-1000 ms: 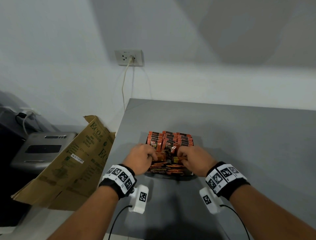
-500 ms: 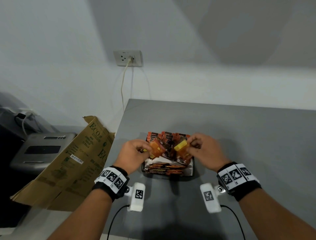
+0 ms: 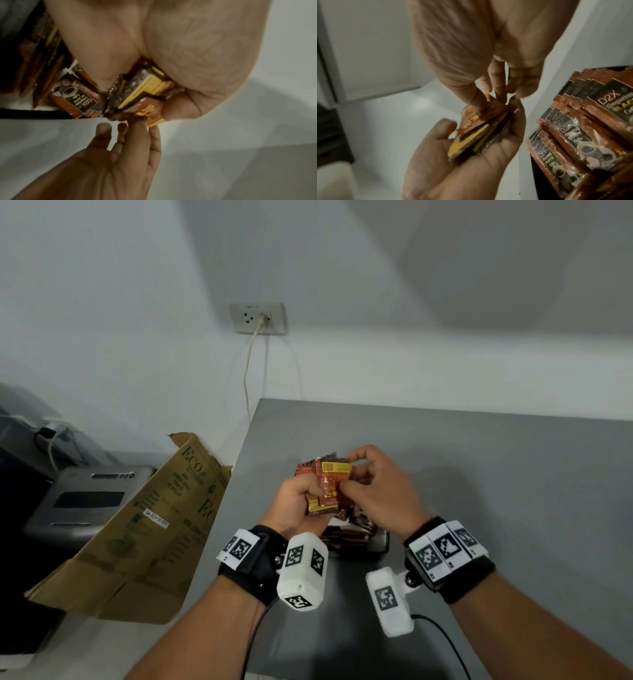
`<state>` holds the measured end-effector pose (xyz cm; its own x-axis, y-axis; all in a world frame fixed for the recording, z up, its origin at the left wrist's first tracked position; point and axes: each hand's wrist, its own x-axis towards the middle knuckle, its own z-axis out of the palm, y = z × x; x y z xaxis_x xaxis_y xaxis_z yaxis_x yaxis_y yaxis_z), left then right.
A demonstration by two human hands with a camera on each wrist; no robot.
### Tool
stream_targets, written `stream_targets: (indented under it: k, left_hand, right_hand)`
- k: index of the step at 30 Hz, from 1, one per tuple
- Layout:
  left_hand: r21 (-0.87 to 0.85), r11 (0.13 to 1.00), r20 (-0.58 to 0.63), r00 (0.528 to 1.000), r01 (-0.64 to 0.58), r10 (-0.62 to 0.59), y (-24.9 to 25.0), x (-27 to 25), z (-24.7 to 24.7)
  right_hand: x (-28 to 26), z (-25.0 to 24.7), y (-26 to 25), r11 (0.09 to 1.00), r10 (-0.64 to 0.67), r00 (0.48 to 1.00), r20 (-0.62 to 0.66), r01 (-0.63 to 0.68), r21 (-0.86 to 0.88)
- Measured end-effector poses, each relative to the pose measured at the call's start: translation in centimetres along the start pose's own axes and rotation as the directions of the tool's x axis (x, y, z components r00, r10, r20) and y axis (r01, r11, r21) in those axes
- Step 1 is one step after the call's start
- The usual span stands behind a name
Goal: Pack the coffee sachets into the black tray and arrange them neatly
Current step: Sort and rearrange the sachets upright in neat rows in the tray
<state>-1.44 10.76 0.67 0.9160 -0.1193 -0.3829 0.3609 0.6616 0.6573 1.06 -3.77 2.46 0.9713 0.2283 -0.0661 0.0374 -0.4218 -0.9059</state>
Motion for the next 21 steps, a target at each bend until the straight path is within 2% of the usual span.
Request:
stream_targets:
  k: [2,4,7,9,14,19,21]
  left_hand:
    - [0.038,0.999,-0.014,1.0,0.015,-0.014,0.1,0.0,0.1]
    - [0.071,0.997,-0.049,0.998,0.041,-0.037,0.5,0.1,0.0]
    - [0.043,0.995,-0.032,0.996,0.087,-0.086,1.0,0.0,0.3]
    - [0.053,0.992,0.022,0.993,0.112,-0.113,0.9,-0.3,0.7]
    - [0.006,0.998,0.045,0.997,0.06,-0.06,0.3,-0.5,1.0]
    - [0.051,0.998,0.022,0.999,0.022,-0.023,-0.1,-0.3,1.1]
    - [0.07,0.998,0.005,1.0,0.008,-0.008,0.1,0.0,1.0]
  right_hand:
    - [-0.2,-0.1,-0.3,0.982,-0.061,0.998,-0.015,0.057,-0.182]
    - [-0.5,-0.8,-0.8,0.958,-0.146,0.989,0.034,0.149,-0.245]
    - [-0.6,-1.5,-1.9,0.88,-0.197,0.92,0.34,0.318,-0.352]
    - [-0.3,-1.3,-2.2,0.815,-0.19,0.88,0.436,0.389,-0.43]
    - [0.3,-0.8,-1.6,0.788,-0.334,0.857,0.391,0.482,-0.383]
    - [0.6,-0.1,-1.0,0.766,-0.328,0.866,0.377,0.477,-0.431]
    - [0.7,-0.3,-0.8,0.834,-0.282,0.894,0.349,0.408,-0.371]
